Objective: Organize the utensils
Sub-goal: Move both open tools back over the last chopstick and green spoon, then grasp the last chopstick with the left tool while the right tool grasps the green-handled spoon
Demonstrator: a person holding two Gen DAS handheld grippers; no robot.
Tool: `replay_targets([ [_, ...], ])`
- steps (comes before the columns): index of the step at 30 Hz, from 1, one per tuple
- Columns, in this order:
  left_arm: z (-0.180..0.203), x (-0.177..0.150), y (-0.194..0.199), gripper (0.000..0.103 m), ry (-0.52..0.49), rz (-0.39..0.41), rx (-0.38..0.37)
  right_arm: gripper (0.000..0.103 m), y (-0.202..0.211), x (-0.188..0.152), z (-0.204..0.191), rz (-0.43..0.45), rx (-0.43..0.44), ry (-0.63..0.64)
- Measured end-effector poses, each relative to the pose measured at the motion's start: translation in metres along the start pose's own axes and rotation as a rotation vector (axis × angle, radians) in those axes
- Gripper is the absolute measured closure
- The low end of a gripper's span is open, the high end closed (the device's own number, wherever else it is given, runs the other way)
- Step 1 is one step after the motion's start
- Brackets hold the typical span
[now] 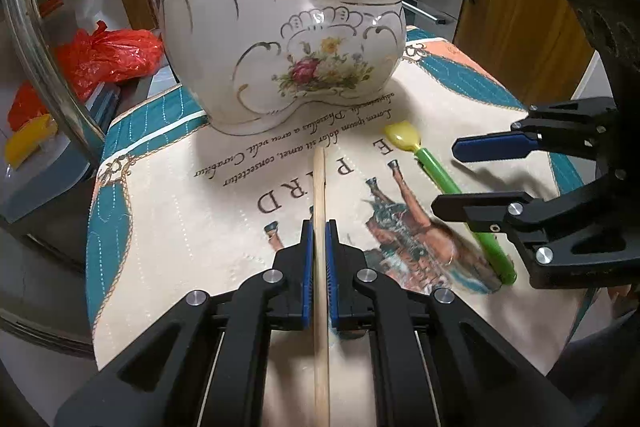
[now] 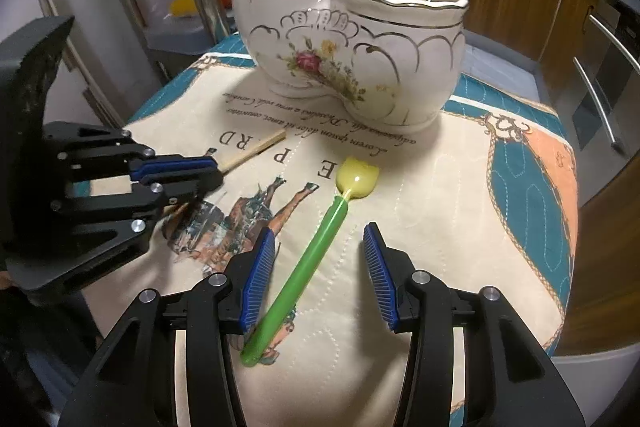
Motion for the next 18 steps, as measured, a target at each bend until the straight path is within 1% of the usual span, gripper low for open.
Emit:
replay_targets([
  [2, 0.000, -0.002, 0.000, 0.097, -0.007, -0.010, -0.015, 0.056, -0.002, 0.000, -0.001, -0.010, -0.013, 0.009],
  [4, 0.000, -0.003, 0.001, 0.097, -0.014, -0.021, -0.029, 0.062, -0.006, -0.001, -0.002, -0.023, -0.024, 0.023],
  [5, 0.000, -0.004, 0.001, 0.097, -0.020, -0.028, -0.033, 0.063, -0.007, 0.000, -0.002, -0.026, -0.025, 0.022],
  [7, 0.000, -0.003, 0.001, 0.097, -0.027, -0.043, -0.041, 0.070, -0.008, 0.000, 0.000, -0.048, -0.023, 0.026],
  [8, -0.001, -0.003, 0.000, 0.097, -0.025, -0.052, -0.048, 0.072, -0.008, 0.000, 0.001, -0.062, -0.021, 0.031],
  [10, -0.003, -0.002, -0.002, 0.096, -0.027, -0.072, -0.062, 0.079, -0.007, -0.001, 0.003, -0.115, -0.009, 0.049],
  [11, -0.004, -0.001, -0.003, 0.096, -0.029, -0.085, -0.071, 0.080, -0.008, -0.001, 0.004, -0.143, -0.005, 0.058],
  [12, -0.005, -0.001, -0.003, 0.096, -0.029, -0.102, -0.083, 0.085, -0.008, -0.002, 0.006, -0.173, -0.006, 0.067],
  [13, -0.006, -0.002, -0.004, 0.096, -0.030, -0.115, -0.091, 0.086, -0.007, -0.002, 0.007, -0.196, -0.001, 0.072],
  [15, -0.010, -0.002, -0.004, 0.095, -0.036, -0.142, -0.095, 0.087, -0.006, -0.004, 0.011, -0.264, 0.002, 0.088],
  [17, -0.016, -0.004, -0.005, 0.093, -0.061, -0.176, -0.067, 0.087, -0.006, -0.006, 0.014, -0.319, -0.009, 0.105],
  [18, -0.018, -0.004, -0.004, 0.090, -0.073, -0.188, -0.059, 0.087, -0.006, -0.006, 0.016, -0.343, -0.017, 0.112],
])
Point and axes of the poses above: each gripper's, at about its wrist camera, not at the fingertips, and y roughly against the way its jaws point, z to its right, x to its top, the point moved 10 cm from there along -y, roughly the way its jaws point
